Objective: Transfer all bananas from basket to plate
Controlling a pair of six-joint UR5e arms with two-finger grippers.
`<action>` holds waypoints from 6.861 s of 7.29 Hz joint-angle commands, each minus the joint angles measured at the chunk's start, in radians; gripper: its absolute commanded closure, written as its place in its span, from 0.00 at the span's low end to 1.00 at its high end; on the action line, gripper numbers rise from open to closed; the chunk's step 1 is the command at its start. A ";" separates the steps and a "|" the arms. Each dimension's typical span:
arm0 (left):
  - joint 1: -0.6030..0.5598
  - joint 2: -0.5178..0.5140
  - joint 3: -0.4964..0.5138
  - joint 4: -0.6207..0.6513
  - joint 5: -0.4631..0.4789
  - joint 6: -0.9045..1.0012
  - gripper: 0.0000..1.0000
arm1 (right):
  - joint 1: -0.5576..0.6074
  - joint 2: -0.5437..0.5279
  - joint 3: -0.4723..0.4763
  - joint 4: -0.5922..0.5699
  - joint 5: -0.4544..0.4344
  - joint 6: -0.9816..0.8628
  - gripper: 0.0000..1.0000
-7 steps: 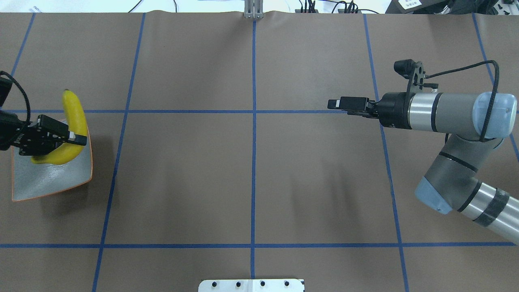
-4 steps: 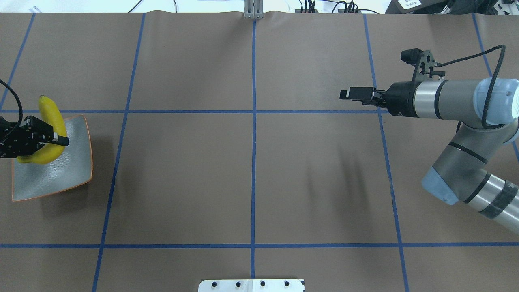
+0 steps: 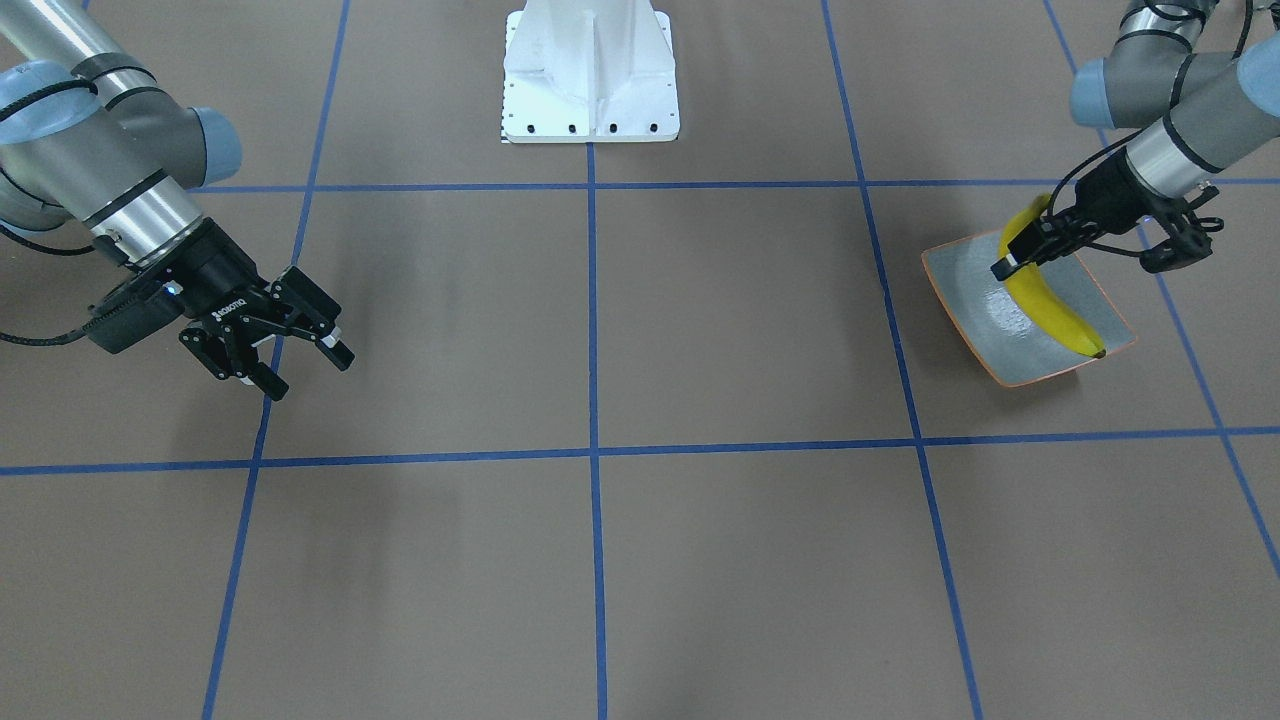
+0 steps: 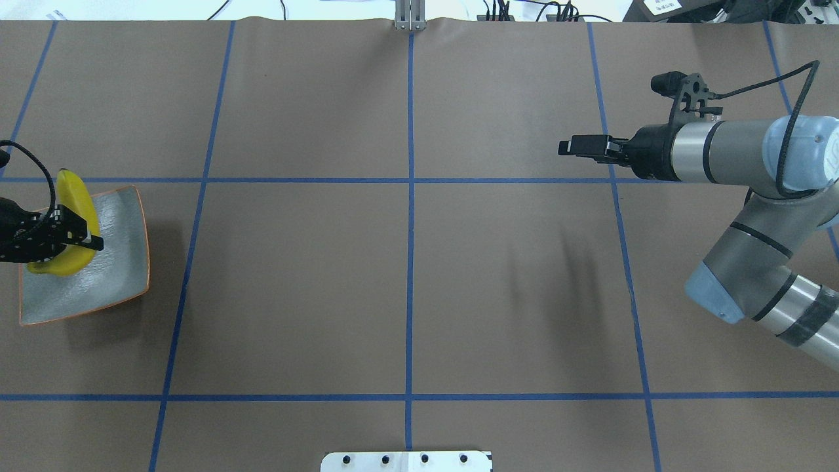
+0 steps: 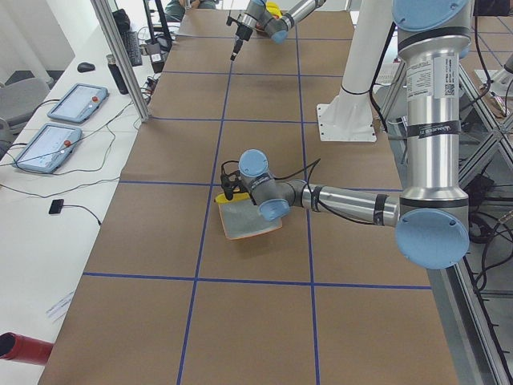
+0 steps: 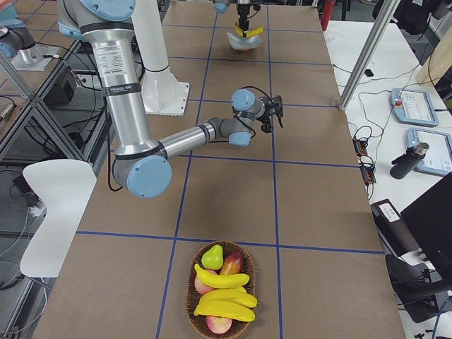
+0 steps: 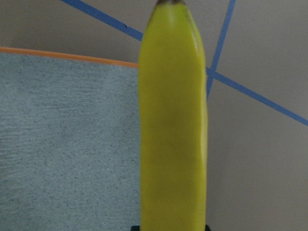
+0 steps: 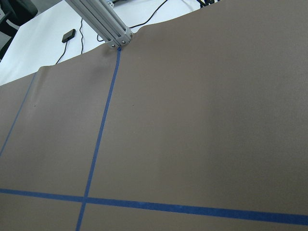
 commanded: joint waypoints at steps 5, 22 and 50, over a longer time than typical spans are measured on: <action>0.008 0.031 0.055 0.036 0.027 0.019 1.00 | 0.018 -0.008 -0.015 -0.004 0.000 0.000 0.00; -0.342 0.002 0.050 0.068 0.000 0.519 0.01 | 0.336 -0.248 -0.054 -0.064 0.225 -0.357 0.00; -0.380 0.004 0.055 0.262 0.096 0.850 0.01 | 1.054 -0.264 -0.531 -0.863 0.527 -1.827 0.11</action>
